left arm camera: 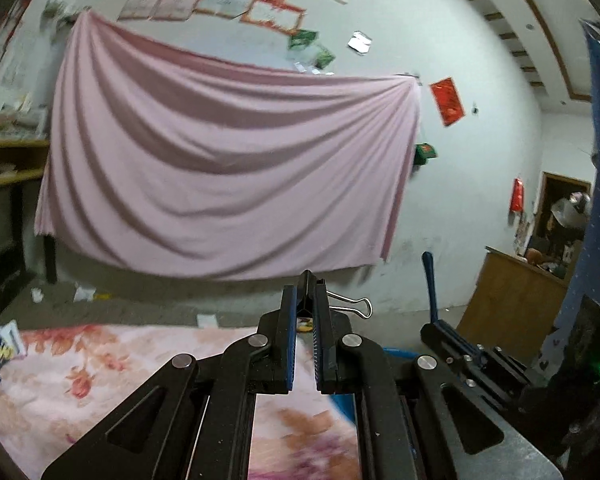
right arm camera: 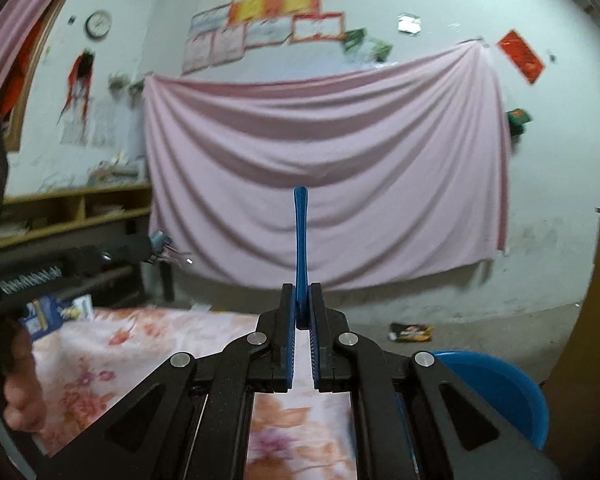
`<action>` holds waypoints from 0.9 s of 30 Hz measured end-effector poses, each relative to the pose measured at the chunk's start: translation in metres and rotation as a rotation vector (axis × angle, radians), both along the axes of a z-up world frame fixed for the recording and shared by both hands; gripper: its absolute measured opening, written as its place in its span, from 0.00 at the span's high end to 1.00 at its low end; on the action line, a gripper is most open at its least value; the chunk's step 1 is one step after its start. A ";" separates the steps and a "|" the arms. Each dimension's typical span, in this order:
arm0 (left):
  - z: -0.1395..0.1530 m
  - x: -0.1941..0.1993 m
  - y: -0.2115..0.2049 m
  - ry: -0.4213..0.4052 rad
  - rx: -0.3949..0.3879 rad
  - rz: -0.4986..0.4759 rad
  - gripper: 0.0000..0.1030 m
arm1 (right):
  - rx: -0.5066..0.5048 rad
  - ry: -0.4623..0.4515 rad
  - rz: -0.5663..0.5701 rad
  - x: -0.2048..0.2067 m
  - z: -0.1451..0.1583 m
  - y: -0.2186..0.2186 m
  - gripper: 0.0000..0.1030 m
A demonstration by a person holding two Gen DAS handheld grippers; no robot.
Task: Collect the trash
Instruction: 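Carry the binder clip and blue pen over the blue bucket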
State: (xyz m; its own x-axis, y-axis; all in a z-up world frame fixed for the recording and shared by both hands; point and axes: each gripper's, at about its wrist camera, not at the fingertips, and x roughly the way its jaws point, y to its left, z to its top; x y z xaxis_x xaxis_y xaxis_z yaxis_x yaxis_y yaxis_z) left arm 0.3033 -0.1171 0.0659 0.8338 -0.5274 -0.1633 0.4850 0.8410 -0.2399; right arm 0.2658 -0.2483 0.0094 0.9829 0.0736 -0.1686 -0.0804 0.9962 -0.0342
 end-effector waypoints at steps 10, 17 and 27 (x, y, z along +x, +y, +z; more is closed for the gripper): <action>0.007 -0.003 -0.085 -0.017 0.031 -0.095 1.00 | 0.053 -0.049 -0.150 -0.027 0.006 -0.070 0.96; -0.009 0.005 -0.133 0.067 0.055 -0.158 1.00 | 0.090 -0.001 -0.221 -0.033 -0.003 -0.108 0.96; -0.041 0.029 -0.169 0.190 0.088 -0.153 1.00 | 0.173 0.196 -0.234 -0.011 -0.031 -0.136 0.96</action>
State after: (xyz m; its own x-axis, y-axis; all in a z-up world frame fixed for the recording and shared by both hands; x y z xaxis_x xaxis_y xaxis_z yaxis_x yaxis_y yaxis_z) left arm 0.3319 -0.2859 0.0250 0.6953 -0.6218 -0.3604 0.5612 0.7831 -0.2680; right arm 0.2544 -0.3844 -0.0217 0.9269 -0.1058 -0.3601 0.1622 0.9781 0.1301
